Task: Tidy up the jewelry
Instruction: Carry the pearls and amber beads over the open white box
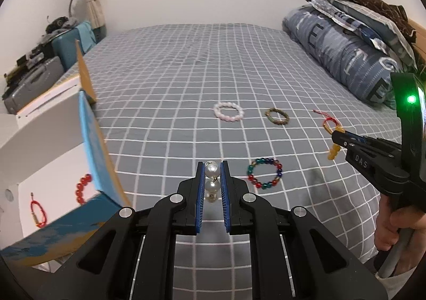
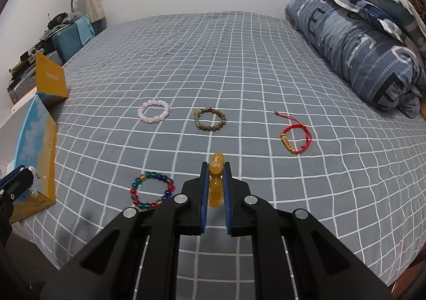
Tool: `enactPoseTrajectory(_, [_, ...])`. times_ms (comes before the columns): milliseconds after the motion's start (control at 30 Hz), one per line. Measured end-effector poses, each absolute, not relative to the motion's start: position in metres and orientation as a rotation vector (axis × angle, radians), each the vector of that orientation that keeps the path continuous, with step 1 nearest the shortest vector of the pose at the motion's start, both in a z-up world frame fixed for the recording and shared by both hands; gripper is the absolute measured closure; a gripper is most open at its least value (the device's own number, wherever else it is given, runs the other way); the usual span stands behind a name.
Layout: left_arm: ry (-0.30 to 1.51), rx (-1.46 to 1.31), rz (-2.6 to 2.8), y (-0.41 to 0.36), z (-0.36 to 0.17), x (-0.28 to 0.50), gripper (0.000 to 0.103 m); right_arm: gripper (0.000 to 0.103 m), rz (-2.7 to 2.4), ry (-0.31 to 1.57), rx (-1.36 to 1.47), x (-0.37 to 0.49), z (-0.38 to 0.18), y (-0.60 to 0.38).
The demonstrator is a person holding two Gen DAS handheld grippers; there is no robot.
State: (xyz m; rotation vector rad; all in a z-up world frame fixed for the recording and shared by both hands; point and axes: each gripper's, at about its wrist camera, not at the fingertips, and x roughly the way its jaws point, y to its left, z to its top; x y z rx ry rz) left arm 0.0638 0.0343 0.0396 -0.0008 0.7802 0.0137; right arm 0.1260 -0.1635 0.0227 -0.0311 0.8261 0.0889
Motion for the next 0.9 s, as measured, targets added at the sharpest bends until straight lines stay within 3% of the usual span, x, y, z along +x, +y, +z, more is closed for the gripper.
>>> enactPoseTrajectory(900, [0.746, -0.139, 0.25, 0.176, 0.081, 0.028, 0.091, 0.094, 0.362, 0.785, -0.114, 0.12, 0.081, 0.027])
